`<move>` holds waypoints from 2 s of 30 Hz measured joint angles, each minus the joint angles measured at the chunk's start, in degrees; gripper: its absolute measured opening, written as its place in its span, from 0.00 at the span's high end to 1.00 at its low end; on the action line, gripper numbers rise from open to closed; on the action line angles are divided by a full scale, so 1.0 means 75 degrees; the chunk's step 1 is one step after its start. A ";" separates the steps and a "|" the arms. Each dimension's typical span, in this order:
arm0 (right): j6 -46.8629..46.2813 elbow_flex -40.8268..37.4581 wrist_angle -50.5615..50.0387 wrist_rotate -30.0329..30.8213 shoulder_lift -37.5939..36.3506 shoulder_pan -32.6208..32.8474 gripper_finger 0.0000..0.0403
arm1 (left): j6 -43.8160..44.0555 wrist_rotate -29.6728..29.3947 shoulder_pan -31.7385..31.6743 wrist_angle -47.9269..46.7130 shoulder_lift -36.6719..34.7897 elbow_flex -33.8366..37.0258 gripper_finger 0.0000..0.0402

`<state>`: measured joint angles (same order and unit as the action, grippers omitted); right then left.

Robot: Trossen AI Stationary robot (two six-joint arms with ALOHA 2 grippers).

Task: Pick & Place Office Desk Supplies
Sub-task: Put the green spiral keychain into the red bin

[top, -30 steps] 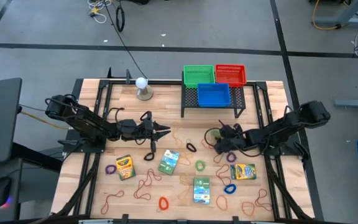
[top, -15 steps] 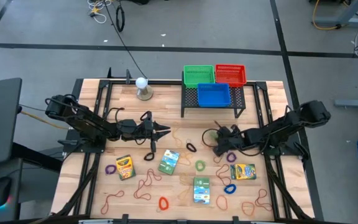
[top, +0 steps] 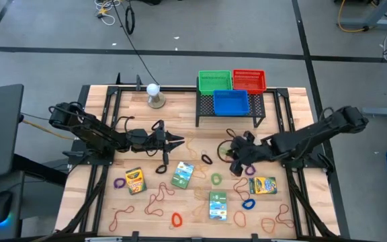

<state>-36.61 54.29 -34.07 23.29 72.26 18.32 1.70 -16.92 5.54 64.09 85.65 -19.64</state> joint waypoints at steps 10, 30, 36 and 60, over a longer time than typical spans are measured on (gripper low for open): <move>0.1634 0.3590 -0.2553 0.0705 0.0001 -0.1257 0.90 | 0.0000 -0.0001 0.0000 -0.0002 0.0000 0.0000 0.82; 0.4684 0.4798 -0.3058 -0.1491 0.0610 -0.7259 0.90 | 0.0000 0.0002 -0.0002 -0.0002 0.0000 0.0000 0.82; 0.4936 0.4798 -0.3150 -0.2030 0.1082 -0.7975 0.90 | 0.0000 0.0000 0.0000 -0.0002 0.0000 0.0000 0.82; 0.5651 0.4746 -0.3585 -0.2583 0.2316 -0.9084 0.90 | 0.0000 -0.0001 0.0000 -0.0002 0.0000 0.0000 0.82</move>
<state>5.77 89.89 -60.96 3.92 89.63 -49.81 1.70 -16.93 5.54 64.07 85.65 -19.64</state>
